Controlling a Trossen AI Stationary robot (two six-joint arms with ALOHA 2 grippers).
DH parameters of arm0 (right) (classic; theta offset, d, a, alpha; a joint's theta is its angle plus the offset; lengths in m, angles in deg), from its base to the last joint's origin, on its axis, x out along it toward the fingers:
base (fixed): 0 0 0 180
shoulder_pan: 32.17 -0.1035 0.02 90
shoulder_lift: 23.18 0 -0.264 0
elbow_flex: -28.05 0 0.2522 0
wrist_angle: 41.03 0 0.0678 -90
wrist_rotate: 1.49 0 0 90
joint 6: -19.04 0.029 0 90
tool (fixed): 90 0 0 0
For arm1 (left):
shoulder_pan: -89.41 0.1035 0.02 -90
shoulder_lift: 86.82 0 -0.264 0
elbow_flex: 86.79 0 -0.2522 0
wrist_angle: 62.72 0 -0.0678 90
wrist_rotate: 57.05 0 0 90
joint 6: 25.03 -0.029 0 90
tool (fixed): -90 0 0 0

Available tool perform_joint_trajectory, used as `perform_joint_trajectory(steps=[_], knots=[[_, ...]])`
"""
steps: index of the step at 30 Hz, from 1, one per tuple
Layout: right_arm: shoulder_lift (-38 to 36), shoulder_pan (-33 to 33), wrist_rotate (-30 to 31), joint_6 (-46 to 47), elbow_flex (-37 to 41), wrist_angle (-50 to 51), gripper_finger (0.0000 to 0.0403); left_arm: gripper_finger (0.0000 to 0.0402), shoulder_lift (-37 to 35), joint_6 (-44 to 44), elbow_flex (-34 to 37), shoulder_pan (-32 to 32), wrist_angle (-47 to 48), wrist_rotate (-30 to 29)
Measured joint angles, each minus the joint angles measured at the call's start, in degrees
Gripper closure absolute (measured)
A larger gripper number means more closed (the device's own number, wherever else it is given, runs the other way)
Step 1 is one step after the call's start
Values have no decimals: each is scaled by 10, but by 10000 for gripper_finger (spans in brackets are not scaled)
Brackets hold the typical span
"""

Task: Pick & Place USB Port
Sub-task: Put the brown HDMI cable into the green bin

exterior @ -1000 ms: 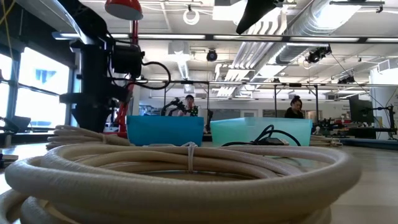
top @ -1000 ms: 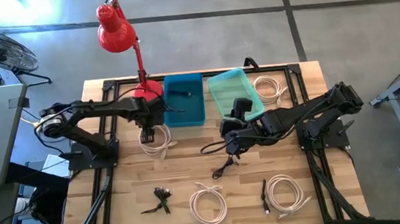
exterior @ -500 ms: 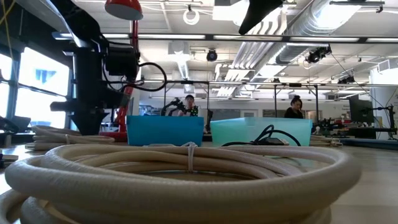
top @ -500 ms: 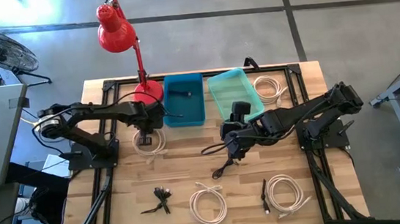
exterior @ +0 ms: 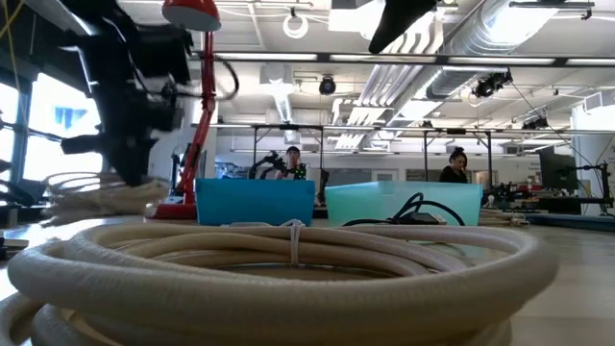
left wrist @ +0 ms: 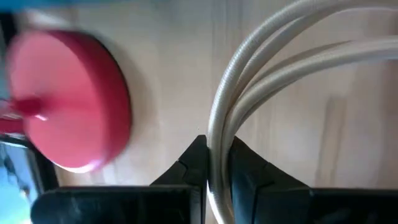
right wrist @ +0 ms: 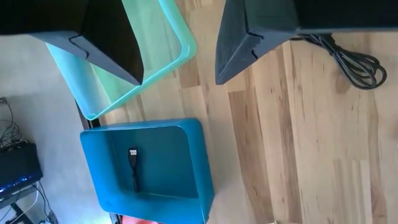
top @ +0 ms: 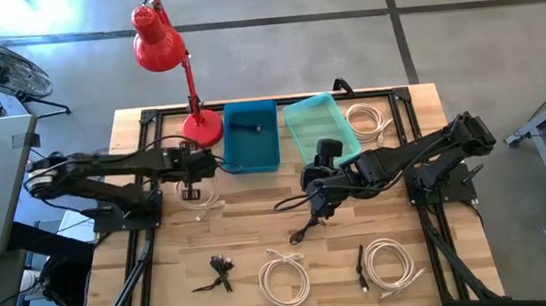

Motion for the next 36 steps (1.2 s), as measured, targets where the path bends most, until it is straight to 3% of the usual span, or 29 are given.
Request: perform_joint_trajectory(steps=[8, 16, 19, 24, 26, 33, 36], knots=[[1, 0, 0, -10, 0, -10, 210, 370, -163, 28, -24, -49, -43, 36], [3, 0, -1, -100, 0, -178, 210, 370, -306, -23, 2, -76, -284, 121], [3, 0, -35, -154, 0, -247, 210, 370, -316, -65, 26, -92, -392, 147], [3, 10, -236, -209, 0, -330, 210, 370, -300, -170, 63, -108, -516, 172], [3, 15, -285, -211, 0, -359, 210, 370, -289, -207, 72, -107, -539, 192], [31, 42, -298, -250, 0, -423, 210, 370, -235, -286, 98, -107, -703, 280], [48, 55, -351, -251, 0, -466, 210, 370, -213, -296, 98, -107, -734, 291]])
